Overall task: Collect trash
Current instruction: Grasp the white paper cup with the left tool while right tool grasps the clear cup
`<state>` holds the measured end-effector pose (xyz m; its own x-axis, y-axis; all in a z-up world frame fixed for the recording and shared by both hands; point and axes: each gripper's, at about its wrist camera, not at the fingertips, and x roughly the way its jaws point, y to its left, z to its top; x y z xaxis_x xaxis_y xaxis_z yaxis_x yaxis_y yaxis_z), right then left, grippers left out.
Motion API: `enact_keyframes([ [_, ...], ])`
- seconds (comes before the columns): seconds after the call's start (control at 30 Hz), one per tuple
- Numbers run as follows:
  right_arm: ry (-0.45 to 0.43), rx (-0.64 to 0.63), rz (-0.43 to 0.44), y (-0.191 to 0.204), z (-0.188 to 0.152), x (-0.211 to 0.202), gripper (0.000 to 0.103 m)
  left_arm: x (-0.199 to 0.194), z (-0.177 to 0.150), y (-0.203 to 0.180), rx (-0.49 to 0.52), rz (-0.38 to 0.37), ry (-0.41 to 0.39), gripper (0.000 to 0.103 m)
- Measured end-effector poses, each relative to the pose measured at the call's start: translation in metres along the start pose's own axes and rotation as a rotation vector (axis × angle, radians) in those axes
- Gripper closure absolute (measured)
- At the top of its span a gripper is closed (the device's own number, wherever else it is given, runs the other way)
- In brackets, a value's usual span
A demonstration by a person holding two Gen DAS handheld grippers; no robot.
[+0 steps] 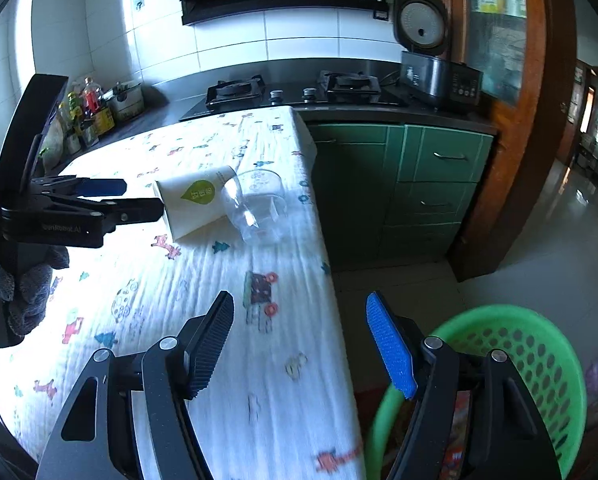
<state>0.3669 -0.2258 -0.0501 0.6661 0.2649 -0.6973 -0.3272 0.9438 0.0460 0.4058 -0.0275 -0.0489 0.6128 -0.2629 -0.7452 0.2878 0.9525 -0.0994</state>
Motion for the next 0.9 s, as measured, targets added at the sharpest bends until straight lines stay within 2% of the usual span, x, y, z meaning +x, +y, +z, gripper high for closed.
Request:
enact_keyframes([
  [0.4,0.032,-0.037,0.014,0.004,0.009,0.034,0.036,0.022,0.006,0.001,0.041,-0.042,-0.008,0.009],
  [0.47,0.036,-0.041,0.013,0.004,0.009,0.037,0.036,0.024,0.006,0.002,0.036,-0.053,-0.011,0.012],
  [0.5,0.038,-0.045,0.014,0.005,0.01,0.038,0.035,0.025,0.005,0.002,0.03,-0.07,-0.007,0.021],
  [0.57,0.039,-0.052,0.017,0.006,0.011,0.04,0.034,0.027,0.003,0.003,0.027,-0.086,0.004,0.031],
  [0.67,0.036,-0.061,0.016,0.007,0.013,0.044,0.03,0.021,-0.001,0.008,0.008,-0.098,-0.014,0.033],
  [0.87,0.051,-0.059,0.048,0.012,0.023,0.058,0.03,0.0,-0.004,0.016,0.011,-0.069,-0.044,0.036],
  [0.9,0.052,-0.062,0.05,0.013,0.026,0.06,0.027,-0.004,-0.004,0.017,0.009,-0.066,-0.049,0.036],
])
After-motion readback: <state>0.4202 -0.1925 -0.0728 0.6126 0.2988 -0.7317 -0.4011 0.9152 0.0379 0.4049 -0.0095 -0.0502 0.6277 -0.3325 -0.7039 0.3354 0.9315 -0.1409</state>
